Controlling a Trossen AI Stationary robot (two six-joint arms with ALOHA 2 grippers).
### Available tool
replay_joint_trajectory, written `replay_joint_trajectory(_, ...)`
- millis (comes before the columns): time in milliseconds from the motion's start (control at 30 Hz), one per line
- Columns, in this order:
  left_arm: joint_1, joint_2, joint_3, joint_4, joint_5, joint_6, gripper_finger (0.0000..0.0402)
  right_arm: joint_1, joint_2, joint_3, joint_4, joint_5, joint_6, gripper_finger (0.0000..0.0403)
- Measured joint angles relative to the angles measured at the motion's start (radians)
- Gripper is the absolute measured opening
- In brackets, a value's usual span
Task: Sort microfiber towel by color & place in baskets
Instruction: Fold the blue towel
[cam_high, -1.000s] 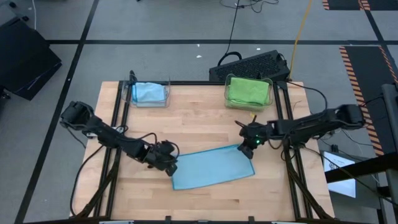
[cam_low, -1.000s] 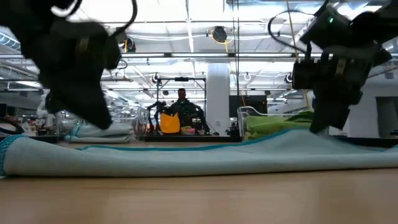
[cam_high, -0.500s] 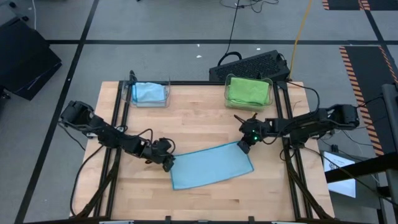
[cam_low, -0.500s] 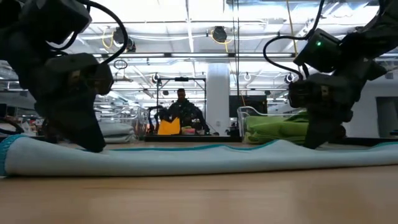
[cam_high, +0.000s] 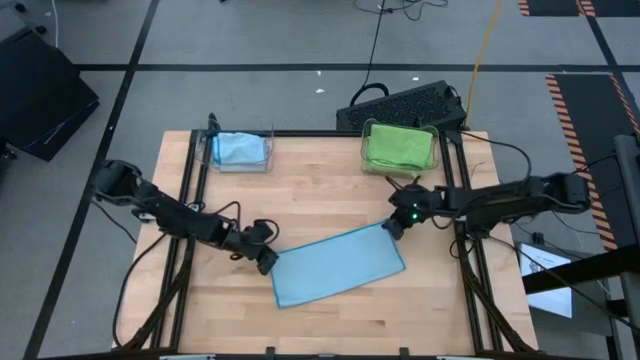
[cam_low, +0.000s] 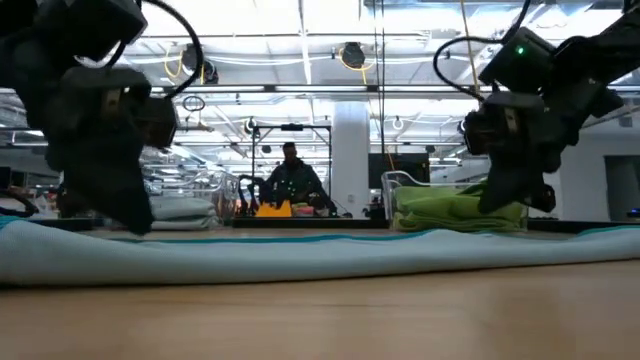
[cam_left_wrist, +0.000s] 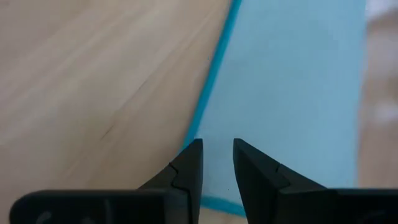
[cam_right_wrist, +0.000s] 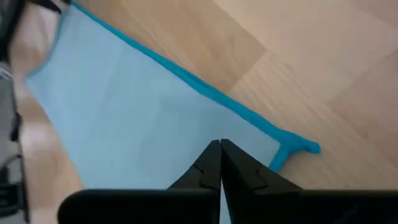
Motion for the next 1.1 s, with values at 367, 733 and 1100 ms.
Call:
replay_joint_trajectory(367,-0.022,-0.122,0.033,-0.073,-0.007,-0.022,0.009,0.056,-0.123,0.0,-0.017,-0.002,0.167,0.0004)
replay_joint_trajectory(733,-0.076,-0.058,0.267,-0.286,-0.007,-0.09,0.009,0.203,-0.161,0.001,-0.032,0.055,0.271,0.0004)
replay_joint_trajectory(1100,-0.192,0.049,0.266,-0.167,0.044,-0.9,0.009,0.211,-0.161,0.001,-0.052,0.05,0.219,0.0004)
